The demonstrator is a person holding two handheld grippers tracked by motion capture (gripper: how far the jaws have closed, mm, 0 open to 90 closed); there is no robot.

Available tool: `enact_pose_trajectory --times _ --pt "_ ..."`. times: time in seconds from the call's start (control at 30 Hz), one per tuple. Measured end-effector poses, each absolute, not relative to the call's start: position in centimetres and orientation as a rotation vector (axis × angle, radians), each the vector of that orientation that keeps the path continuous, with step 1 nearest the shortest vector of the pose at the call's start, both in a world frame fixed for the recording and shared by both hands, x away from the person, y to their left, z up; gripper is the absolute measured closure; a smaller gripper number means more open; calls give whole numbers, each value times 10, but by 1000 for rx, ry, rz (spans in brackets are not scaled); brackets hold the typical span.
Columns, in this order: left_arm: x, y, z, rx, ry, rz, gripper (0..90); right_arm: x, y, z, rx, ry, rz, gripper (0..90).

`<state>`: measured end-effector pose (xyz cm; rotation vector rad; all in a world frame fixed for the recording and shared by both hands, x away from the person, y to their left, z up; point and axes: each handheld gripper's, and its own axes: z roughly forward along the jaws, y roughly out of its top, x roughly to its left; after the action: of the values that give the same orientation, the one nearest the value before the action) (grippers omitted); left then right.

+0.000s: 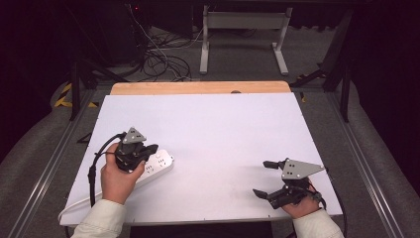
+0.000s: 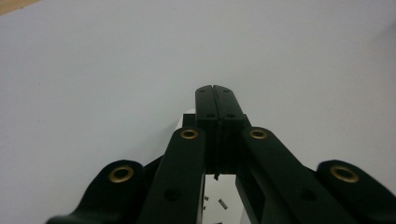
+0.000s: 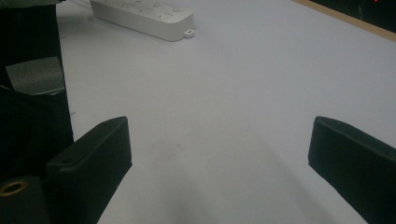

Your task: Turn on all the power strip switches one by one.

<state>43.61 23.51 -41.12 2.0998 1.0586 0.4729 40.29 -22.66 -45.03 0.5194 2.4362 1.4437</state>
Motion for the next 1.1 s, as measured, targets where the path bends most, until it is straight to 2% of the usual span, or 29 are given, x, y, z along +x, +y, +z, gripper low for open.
enact_pose_trajectory --times 0.23,0.3,0.43,0.53,0.63,0.73,0.83,1.0,1.1 --pt "431 238 -405 2083 1032 495 894 403 -227 -450 520 2435 1446 63" --pt "426 238 -402 2054 1011 490 725 403 -227 -450 521 2431 1452 63" --pt "414 239 -395 1992 948 485 638 402 -228 -450 523 2421 1458 59" --pt "407 241 -393 1968 927 489 610 403 -228 -450 520 2416 1460 54" --pt "400 242 -392 1915 880 463 538 402 -229 -449 520 2409 1466 51" --pt "390 244 -393 1852 829 501 442 401 -230 -449 520 2403 1471 49" --pt "380 246 -401 1787 819 500 395 402 -230 -449 520 2402 1477 47" --pt "368 247 -416 1822 805 512 296 402 -230 -449 519 2399 1484 47" --pt "361 246 -427 1826 757 520 302 402 -230 -449 519 2398 1487 47"
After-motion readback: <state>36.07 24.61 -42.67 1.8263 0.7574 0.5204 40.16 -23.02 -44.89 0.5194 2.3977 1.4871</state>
